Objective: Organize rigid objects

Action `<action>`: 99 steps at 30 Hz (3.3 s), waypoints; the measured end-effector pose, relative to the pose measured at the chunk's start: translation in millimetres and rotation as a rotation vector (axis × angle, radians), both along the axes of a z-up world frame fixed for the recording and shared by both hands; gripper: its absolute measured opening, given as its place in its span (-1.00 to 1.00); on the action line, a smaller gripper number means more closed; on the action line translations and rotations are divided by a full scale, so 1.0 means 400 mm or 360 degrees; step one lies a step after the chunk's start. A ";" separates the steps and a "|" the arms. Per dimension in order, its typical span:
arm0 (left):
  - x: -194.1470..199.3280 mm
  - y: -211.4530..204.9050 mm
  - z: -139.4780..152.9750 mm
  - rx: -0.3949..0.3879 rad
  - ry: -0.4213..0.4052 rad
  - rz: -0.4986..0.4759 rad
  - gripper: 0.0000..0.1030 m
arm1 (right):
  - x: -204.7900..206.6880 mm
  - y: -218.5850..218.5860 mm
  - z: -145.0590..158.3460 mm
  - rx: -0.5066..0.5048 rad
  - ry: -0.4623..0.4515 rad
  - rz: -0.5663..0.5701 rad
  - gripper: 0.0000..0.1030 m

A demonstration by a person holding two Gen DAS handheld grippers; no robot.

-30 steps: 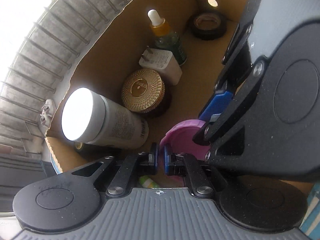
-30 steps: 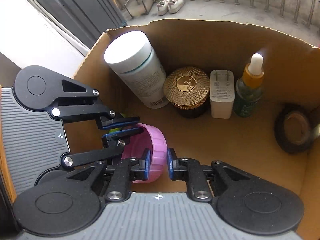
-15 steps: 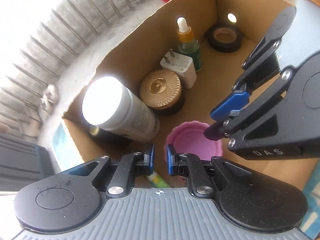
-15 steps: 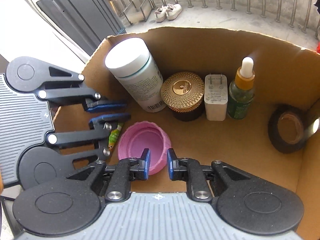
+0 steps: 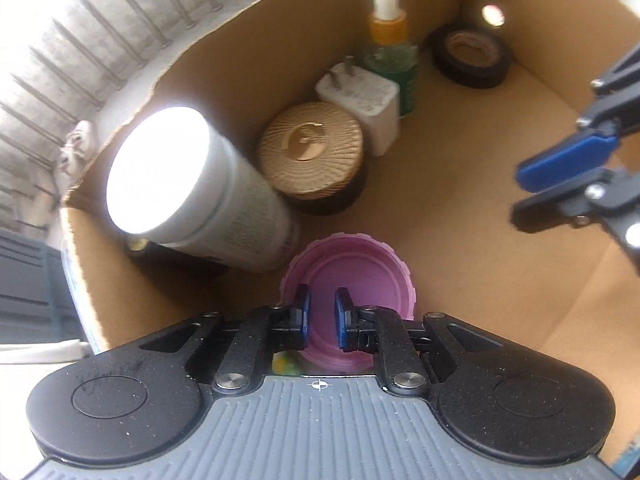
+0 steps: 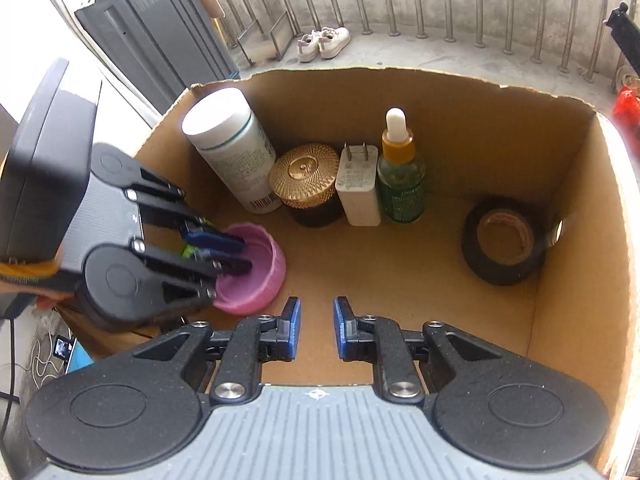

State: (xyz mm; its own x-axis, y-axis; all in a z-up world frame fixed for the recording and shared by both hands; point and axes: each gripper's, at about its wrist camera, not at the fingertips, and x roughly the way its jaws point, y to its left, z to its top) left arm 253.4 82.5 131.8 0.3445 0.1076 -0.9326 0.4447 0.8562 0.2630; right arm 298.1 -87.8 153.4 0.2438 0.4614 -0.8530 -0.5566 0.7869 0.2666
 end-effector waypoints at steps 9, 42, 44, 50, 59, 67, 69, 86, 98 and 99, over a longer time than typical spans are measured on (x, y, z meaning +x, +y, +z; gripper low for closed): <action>-0.057 0.011 0.041 -0.0016 -0.0055 -0.0034 -0.56 | 0.020 -0.033 0.003 0.0095 -0.0051 0.0018 -0.62; -0.282 -0.007 0.146 -0.0531 -0.0037 -0.0437 -0.63 | -0.211 -0.124 0.022 0.0078 -0.0262 0.0399 0.05; -0.283 0.000 0.147 -0.0546 -0.0029 -0.0442 -0.63 | -0.254 -0.133 0.013 0.0104 -0.0254 0.0410 0.04; -0.291 0.010 0.153 -0.0552 0.0008 -0.0466 -0.62 | -0.391 -0.167 0.010 0.0235 -0.0189 0.0390 0.00; -0.351 0.011 0.180 -0.0534 -0.0117 -0.0370 -0.52 | -0.522 -0.197 0.034 0.0316 -0.0220 0.0342 0.00; -0.441 0.072 0.275 -0.0640 -0.0530 -0.0188 -0.04 | -0.581 -0.264 0.120 0.0524 -0.0451 0.0144 0.01; -0.465 0.056 0.275 -0.0676 -0.0716 -0.0101 0.22 | -0.598 -0.268 0.139 0.0536 -0.0532 0.0062 0.01; -0.608 -0.004 0.239 -0.0828 -0.1361 0.0259 0.98 | -0.803 -0.293 0.203 0.0714 -0.1020 -0.0489 0.04; -0.521 -0.031 0.229 -0.0677 -0.1354 0.0417 1.00 | -0.722 -0.279 0.172 0.0614 -0.0964 -0.0568 0.10; -0.520 -0.030 0.227 -0.0674 -0.1341 0.0426 1.00 | -0.718 -0.280 0.170 0.0618 -0.0960 -0.0572 0.15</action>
State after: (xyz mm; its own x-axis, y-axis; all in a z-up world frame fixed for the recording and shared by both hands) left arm 45.3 70.5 222.4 0.9282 -0.0080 -0.3719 0.0298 0.9982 0.0530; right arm 10.7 -199.8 221.3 0.8015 0.5042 -0.3215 -0.4224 0.8580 0.2923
